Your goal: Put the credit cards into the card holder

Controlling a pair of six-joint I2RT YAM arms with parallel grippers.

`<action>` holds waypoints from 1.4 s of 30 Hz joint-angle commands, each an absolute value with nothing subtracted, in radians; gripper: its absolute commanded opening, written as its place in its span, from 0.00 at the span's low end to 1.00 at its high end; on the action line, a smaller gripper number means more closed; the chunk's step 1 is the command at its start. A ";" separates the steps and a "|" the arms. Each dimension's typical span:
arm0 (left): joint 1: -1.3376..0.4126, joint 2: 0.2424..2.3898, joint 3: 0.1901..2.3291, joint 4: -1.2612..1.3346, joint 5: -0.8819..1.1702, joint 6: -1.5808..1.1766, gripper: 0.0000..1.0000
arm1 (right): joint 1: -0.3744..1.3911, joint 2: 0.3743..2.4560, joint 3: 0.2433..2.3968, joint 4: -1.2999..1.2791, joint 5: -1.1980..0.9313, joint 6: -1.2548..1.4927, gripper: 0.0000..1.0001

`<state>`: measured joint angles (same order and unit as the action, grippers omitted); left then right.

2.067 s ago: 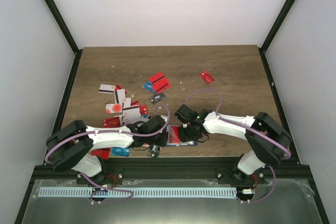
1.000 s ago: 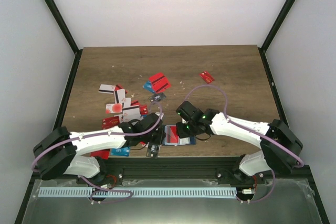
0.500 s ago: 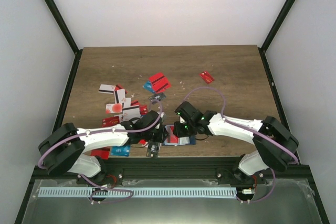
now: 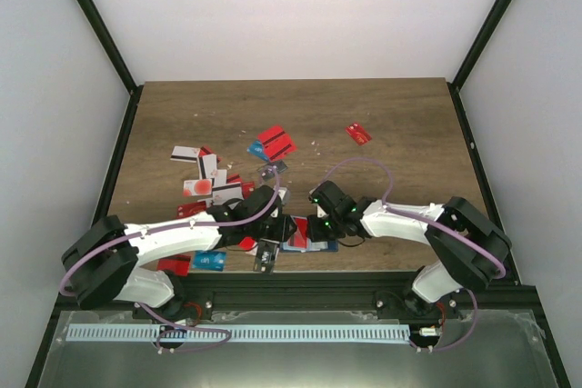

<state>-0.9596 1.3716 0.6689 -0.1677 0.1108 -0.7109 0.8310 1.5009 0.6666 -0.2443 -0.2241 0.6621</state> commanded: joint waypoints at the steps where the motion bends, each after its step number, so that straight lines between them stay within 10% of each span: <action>1: -0.956 1.376 0.684 -0.180 0.107 -0.720 0.33 | 0.815 1.518 0.629 -0.221 -0.222 0.647 0.09; 42: -0.969 1.543 0.773 -0.137 0.156 -0.727 0.34 | 0.786 1.391 0.637 -0.301 -0.202 0.624 0.11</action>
<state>-0.9630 1.5272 0.7349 -0.1326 0.1448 -0.7460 0.8005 1.4399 0.6163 -0.2375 -0.2325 0.6384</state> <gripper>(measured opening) 0.337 0.104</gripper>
